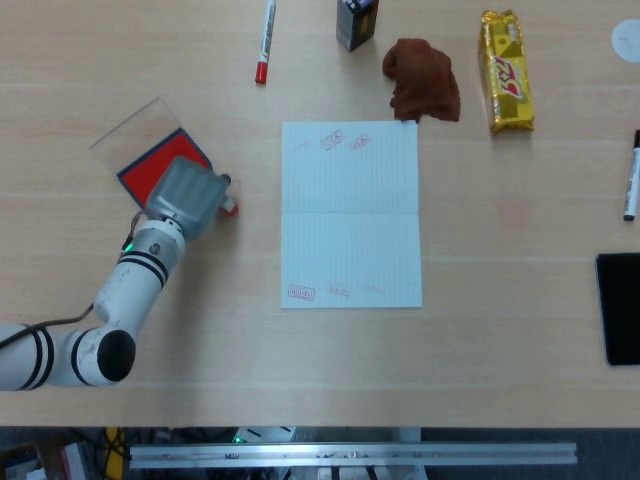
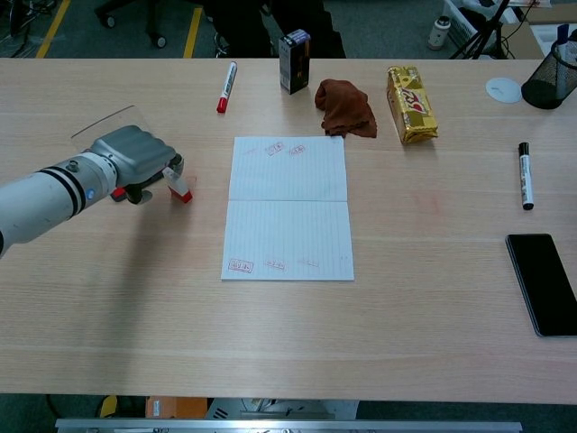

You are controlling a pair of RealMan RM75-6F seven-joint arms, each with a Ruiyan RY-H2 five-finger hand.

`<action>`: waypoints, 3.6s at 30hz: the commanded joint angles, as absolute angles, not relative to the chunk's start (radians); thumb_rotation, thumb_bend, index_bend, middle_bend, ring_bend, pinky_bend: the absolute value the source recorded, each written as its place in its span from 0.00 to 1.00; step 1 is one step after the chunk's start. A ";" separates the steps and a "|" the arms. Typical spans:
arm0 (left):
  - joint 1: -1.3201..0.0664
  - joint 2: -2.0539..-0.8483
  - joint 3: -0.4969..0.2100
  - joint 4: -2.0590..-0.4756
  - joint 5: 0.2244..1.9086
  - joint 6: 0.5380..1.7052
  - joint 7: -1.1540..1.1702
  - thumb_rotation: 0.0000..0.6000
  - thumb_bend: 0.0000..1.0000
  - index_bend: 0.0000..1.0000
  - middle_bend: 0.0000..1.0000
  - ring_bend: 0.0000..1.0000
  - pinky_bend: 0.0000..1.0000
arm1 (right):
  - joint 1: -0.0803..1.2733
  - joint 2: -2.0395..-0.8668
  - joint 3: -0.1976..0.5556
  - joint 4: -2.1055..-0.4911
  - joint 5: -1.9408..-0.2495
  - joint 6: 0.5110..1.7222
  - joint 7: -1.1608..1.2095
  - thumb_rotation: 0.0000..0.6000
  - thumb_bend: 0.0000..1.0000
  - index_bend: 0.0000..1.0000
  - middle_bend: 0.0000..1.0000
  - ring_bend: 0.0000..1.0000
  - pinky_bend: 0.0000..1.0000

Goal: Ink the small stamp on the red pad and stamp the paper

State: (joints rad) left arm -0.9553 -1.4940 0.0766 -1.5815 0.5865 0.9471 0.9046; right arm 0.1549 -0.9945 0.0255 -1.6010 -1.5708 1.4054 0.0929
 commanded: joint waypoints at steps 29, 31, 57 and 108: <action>-0.896 -1.507 0.030 -1.596 0.704 1.076 0.820 1.00 0.27 0.31 0.94 0.95 1.00 | 0.141 -0.986 0.023 -1.600 -1.576 1.423 0.101 1.00 0.19 0.07 0.17 0.09 0.15; -0.892 -1.493 0.026 -1.611 0.716 1.087 0.821 1.00 0.26 0.31 0.96 0.96 1.00 | 0.142 -0.987 0.023 -1.599 -1.577 1.422 0.102 1.00 0.19 0.07 0.17 0.09 0.15; -0.884 -1.558 0.018 -1.518 0.705 0.999 0.837 1.00 0.24 0.43 1.00 1.00 1.00 | 0.136 -0.987 0.023 -1.594 -1.577 1.427 0.107 1.00 0.19 0.07 0.17 0.09 0.15; -0.845 -1.641 0.002 -1.425 0.785 0.994 0.816 1.00 0.24 0.51 1.00 1.00 1.00 | 0.128 -0.977 0.021 -1.604 -1.567 1.420 0.095 1.00 0.19 0.07 0.18 0.09 0.15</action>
State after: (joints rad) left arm -0.8451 -1.6402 0.0015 -1.4257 0.7844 0.9951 0.8165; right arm 0.1283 -0.9774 0.0215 -1.6039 -1.5664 1.4200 0.0949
